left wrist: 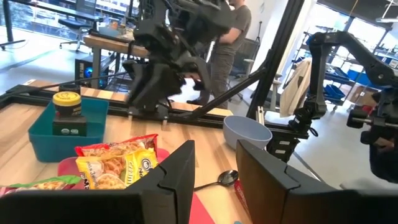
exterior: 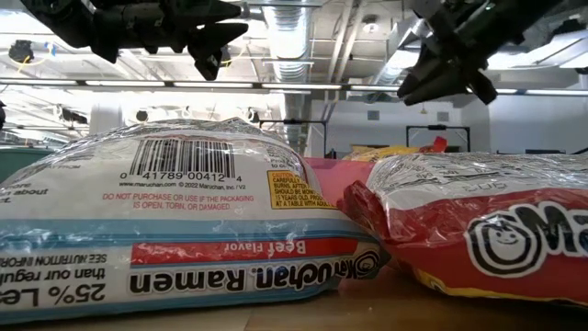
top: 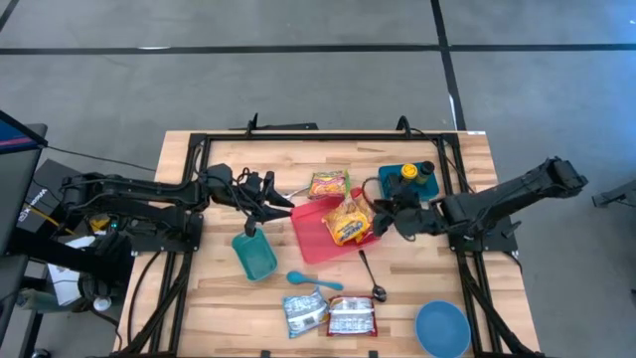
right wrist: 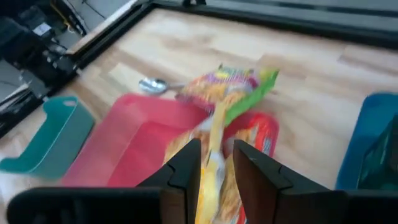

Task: Pick & Place Food Item
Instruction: Put the green noodle pack into the red bin

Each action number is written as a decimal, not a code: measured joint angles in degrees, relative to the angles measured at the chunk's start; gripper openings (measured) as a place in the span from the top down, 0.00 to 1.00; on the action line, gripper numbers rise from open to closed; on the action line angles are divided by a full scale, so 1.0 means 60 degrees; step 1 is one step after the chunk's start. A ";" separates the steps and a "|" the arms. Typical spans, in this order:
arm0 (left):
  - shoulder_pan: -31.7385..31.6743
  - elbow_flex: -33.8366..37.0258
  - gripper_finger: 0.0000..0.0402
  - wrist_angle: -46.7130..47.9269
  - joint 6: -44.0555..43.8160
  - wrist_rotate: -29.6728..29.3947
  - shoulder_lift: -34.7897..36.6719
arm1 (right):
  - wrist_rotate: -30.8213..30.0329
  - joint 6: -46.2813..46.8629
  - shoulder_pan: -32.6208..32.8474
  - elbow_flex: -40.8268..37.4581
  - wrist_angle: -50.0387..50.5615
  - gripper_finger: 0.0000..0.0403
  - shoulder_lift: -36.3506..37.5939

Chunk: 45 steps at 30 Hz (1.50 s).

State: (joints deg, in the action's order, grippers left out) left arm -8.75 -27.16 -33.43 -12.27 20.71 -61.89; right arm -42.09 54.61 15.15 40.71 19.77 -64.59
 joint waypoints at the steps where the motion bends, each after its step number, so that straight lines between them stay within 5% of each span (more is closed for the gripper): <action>1: 0.0000 0.0000 0.72 0.0000 0.0000 -0.0001 0.0000 | 0.0077 -0.0200 -0.0182 0.0000 -0.0086 0.78 0.0072; 10: 0.0000 0.0000 0.72 0.0002 0.0000 -0.0036 0.0000 | 0.2243 -0.1662 -0.2145 0.0004 -0.1341 0.78 0.0258; 30: 0.0000 0.0000 0.72 0.0001 0.0004 -0.0029 0.0000 | 0.6829 -0.1760 -0.5858 0.0004 -0.1624 0.78 0.0209; 45: 0.0000 0.0000 0.72 0.0003 0.0004 -0.0025 0.0000 | 0.8093 -0.1923 -0.6448 0.0743 -0.2629 0.78 -0.2573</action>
State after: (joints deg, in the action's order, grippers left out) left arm -8.75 -27.16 -33.41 -12.25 20.56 -61.89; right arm 6.47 43.07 -23.54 45.17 4.00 -80.03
